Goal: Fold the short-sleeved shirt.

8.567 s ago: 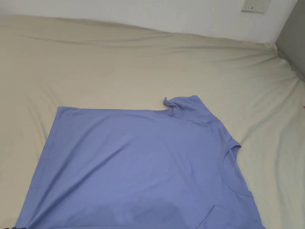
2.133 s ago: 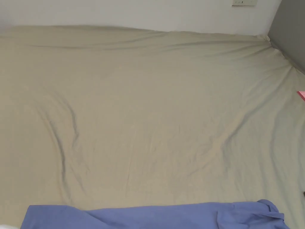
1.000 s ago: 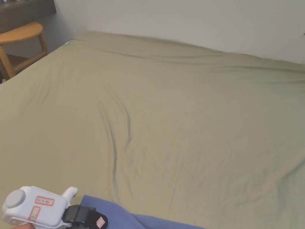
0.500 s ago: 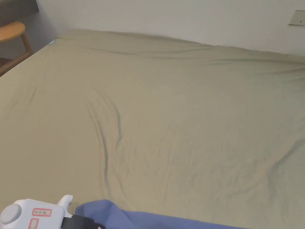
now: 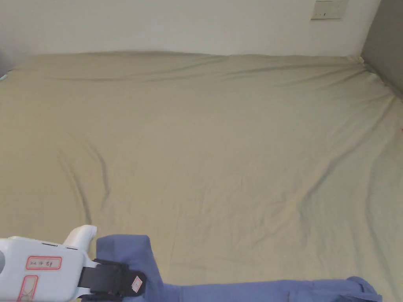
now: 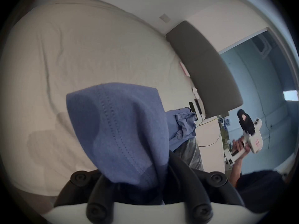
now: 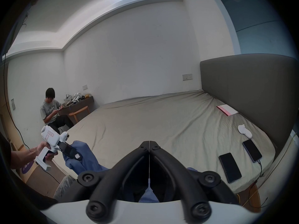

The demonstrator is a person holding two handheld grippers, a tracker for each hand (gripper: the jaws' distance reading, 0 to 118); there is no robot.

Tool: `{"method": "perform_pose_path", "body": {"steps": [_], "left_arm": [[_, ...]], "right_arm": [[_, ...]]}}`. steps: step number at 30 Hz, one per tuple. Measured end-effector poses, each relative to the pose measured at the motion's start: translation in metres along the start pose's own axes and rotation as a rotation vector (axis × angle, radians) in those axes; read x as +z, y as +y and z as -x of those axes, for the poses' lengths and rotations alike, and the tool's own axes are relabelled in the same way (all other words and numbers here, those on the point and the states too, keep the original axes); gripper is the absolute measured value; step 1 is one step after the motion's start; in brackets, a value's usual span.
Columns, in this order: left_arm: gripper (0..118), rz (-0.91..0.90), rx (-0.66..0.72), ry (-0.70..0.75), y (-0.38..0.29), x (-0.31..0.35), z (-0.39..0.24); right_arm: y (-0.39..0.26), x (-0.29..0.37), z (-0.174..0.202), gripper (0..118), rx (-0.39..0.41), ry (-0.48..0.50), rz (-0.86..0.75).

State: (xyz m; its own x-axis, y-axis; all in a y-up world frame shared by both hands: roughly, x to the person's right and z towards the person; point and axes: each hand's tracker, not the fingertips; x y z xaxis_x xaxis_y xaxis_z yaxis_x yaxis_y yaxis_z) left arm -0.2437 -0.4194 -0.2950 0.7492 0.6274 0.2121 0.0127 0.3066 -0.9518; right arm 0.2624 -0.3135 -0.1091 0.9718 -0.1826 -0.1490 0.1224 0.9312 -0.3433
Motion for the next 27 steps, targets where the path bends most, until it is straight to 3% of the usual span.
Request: {"method": "perform_pose_path", "body": {"steps": [6, 10, 11, 14, 15, 17, 19, 22, 25, 27], "left_arm": [[13, 0.089, -0.118, -0.091, 0.013, -0.099, -0.092], [13, 0.167, -0.155, -0.049, 0.015, -0.173, -0.113], [18, 0.197, -0.179, -0.025, 0.014, -0.190, -0.117], [89, 0.240, -0.163, -0.026, 0.007, -0.225, -0.121], [102, 0.271, -0.138, -0.066, 0.003, -0.234, -0.120], [102, 0.282, -0.100, -0.090, -0.001, -0.237, -0.119], [102, 0.223, -0.079, -0.075, -0.002, -0.229, -0.118], [106, -0.022, -0.060, -0.093, 0.005, -0.186, -0.119], [108, -0.385, -0.031, 0.040, 0.000, -0.136, -0.120], [107, -0.450, -0.049, 0.229, -0.008, -0.122, -0.126]], "right_arm": [[-0.008, 0.027, -0.039, 2, -0.069, -0.074, -0.017], [-0.015, 0.043, -0.059, 2, -0.110, -0.116, -0.013], [-0.017, 0.047, -0.062, 2, -0.119, -0.126, -0.012], [-0.025, 0.059, -0.068, 2, -0.134, -0.155, -0.011], [-0.027, 0.062, -0.070, 2, -0.141, -0.159, -0.010], [-0.032, 0.066, -0.073, 2, -0.153, -0.169, -0.004], [-0.036, 0.067, -0.075, 2, -0.161, -0.179, 0.003], [-0.038, 0.068, -0.074, 2, -0.170, -0.189, 0.002], [-0.041, 0.067, -0.074, 2, -0.184, -0.183, -0.009], [-0.044, 0.063, -0.073, 2, -0.199, -0.177, -0.009]]}}
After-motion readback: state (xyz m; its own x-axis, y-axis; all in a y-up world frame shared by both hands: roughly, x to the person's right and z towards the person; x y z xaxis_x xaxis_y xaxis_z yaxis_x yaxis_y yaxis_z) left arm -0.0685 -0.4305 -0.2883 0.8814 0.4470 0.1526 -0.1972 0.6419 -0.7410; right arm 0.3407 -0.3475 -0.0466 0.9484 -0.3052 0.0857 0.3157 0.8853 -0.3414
